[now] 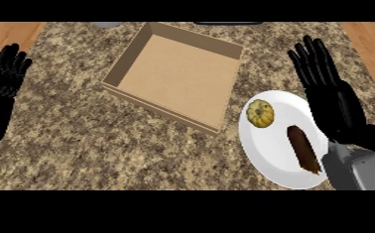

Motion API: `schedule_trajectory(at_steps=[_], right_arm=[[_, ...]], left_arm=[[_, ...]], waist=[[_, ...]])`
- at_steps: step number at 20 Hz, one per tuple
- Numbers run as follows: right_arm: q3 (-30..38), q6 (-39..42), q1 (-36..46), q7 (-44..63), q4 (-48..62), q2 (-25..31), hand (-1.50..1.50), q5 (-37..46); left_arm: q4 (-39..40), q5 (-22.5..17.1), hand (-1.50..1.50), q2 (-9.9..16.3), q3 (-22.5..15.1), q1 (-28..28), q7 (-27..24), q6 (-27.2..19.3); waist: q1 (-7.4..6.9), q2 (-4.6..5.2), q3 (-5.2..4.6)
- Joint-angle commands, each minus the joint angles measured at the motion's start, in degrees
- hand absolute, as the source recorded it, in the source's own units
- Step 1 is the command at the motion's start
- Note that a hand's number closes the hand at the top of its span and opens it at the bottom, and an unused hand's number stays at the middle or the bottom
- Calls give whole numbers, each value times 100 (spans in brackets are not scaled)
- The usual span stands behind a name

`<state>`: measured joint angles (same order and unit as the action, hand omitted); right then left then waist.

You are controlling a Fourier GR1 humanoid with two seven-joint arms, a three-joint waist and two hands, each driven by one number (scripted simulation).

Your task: Pick the squash from the plate and place it in the cardboard box

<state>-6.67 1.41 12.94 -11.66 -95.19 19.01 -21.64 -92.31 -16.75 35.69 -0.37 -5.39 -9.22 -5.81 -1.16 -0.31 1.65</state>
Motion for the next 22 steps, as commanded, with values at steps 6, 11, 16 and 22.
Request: schedule_trajectory(at_steps=[6,11,16,22], right_arm=[[-888,-1621,1209,339,932,367,-150,3159],[-593,-3504,761,1024,1500,410,-150,4774],[-1351,-3843,1009,2089,1912,-30,-150,6394],[-1827,-1797,1637,3984,2056,635,-150,7745]], left_arm=[[379,689,0,-283,-624,367,714,-520],[506,625,0,-536,-782,547,964,-598],[442,1058,0,-862,-1044,421,1322,-1052],[565,1117,0,-893,-1067,503,1216,-1047]], waist=[[-242,137,-211],[29,88,-185],[86,21,-175],[164,-52,-211]])
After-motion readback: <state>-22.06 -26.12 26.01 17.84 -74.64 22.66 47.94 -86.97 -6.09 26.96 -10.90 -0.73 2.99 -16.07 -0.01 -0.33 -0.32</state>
